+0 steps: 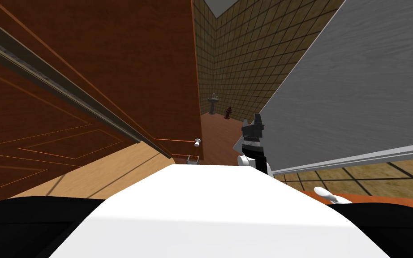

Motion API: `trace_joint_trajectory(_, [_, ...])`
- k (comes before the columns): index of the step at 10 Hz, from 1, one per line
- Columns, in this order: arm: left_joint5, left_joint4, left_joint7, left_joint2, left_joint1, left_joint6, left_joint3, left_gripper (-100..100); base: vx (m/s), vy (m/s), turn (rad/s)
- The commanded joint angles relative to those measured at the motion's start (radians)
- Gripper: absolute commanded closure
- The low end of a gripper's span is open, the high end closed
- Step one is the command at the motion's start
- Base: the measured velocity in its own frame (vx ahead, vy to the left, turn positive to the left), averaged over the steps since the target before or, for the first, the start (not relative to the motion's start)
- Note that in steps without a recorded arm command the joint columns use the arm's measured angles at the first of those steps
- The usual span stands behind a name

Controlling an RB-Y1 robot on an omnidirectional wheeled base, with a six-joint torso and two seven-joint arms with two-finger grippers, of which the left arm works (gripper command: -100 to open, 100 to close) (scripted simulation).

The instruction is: Push the door open

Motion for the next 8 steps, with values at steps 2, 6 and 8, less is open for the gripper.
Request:
trace_joint_trajectory(2, [0.037, -0.001, 0.004, 0.016, -0.014, -0.007, -0.003, -100, 0.019, -0.003, -0.068])
trace_joint_trajectory(6, [0.11, -0.004, 0.002, 0.049, -0.045, -0.017, -0.005, -100, 0.099, -0.039, -0.105])
trace_joint_trajectory(8, [0.15, -0.005, 0.0, 0.067, -0.062, -0.023, -0.006, -100, 0.11, -0.03, -0.125])
